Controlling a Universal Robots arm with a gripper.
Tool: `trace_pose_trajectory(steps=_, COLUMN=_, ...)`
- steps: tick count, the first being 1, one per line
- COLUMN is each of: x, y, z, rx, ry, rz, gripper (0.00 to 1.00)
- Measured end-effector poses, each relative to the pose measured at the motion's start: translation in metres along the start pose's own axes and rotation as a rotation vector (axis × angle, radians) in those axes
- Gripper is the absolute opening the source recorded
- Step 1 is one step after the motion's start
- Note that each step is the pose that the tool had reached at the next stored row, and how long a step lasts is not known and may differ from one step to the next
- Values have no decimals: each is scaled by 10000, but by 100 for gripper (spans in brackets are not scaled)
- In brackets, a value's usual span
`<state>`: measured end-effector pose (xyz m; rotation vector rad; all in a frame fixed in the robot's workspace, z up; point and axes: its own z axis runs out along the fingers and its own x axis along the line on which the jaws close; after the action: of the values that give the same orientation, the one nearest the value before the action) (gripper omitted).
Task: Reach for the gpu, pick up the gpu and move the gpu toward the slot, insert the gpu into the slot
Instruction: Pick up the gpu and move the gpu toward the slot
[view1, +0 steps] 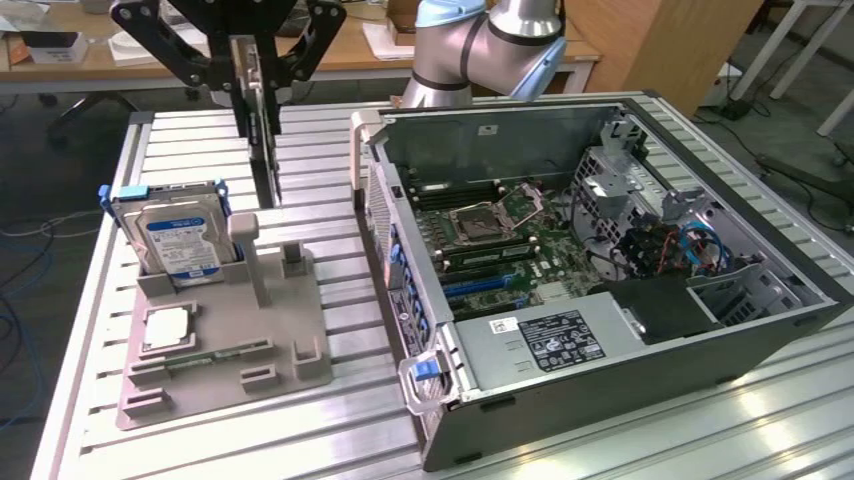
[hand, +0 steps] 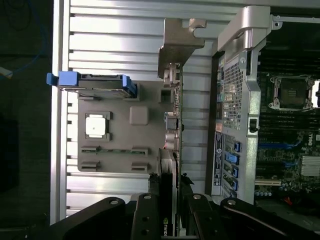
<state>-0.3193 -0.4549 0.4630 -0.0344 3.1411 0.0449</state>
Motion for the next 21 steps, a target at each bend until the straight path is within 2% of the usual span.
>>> trace_pose_trajectory(steps=5, x=-22, y=0, z=0, rx=-12, ry=0, rz=-1, gripper=26)
trace_pose_trajectory(steps=21, x=-327, y=-7, z=1, rx=-12, ry=0, rz=-1, gripper=26)
